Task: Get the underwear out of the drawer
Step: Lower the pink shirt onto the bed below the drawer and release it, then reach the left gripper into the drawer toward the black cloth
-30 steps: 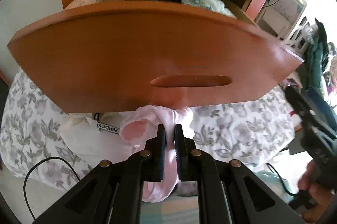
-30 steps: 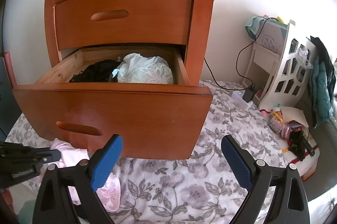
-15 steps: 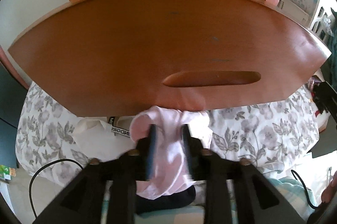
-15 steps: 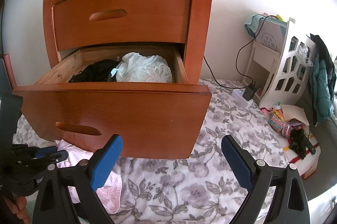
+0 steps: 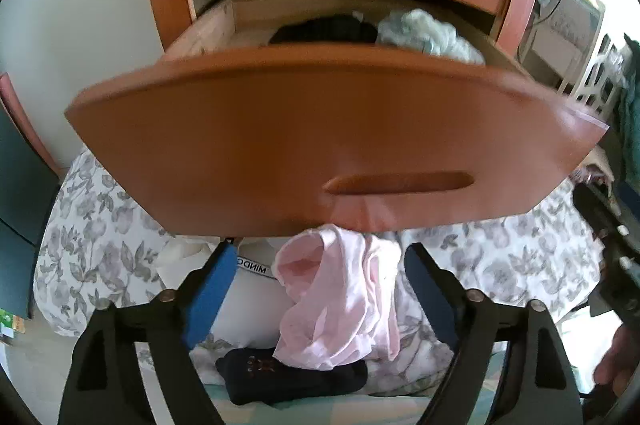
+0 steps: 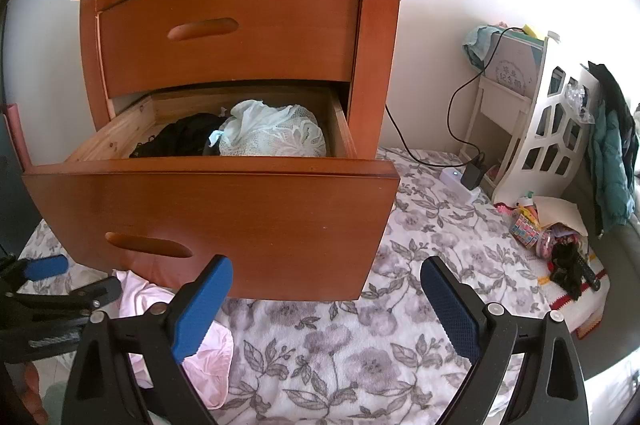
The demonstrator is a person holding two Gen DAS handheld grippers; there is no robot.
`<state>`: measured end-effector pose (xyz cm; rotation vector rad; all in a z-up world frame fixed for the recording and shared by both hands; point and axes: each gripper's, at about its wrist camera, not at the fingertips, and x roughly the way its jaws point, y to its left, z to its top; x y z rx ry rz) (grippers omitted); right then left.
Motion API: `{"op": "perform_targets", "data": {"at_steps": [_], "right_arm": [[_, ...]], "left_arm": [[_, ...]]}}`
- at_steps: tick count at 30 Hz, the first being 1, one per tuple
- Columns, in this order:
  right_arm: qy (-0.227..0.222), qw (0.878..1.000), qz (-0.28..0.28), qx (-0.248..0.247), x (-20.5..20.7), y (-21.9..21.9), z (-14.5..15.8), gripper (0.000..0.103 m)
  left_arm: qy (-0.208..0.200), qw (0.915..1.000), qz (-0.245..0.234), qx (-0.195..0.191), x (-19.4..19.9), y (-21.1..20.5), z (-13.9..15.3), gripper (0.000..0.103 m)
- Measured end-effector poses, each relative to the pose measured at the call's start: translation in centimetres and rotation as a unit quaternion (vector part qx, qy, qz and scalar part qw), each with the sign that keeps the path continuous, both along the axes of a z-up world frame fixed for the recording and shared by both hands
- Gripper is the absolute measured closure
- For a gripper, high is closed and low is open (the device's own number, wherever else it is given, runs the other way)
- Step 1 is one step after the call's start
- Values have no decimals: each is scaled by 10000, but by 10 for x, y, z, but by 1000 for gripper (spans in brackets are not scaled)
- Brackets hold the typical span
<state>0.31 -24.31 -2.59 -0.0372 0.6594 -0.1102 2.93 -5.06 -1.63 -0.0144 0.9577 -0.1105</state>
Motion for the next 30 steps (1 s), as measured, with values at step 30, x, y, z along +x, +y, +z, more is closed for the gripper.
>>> {"op": "perform_targets", "data": {"at_steps": [30], "right_arm": [[52, 9999, -29, 111, 2, -3, -2, 6]], "left_arm": [[-1349, 9865, -554, -744, 41, 20, 180, 0]]}}
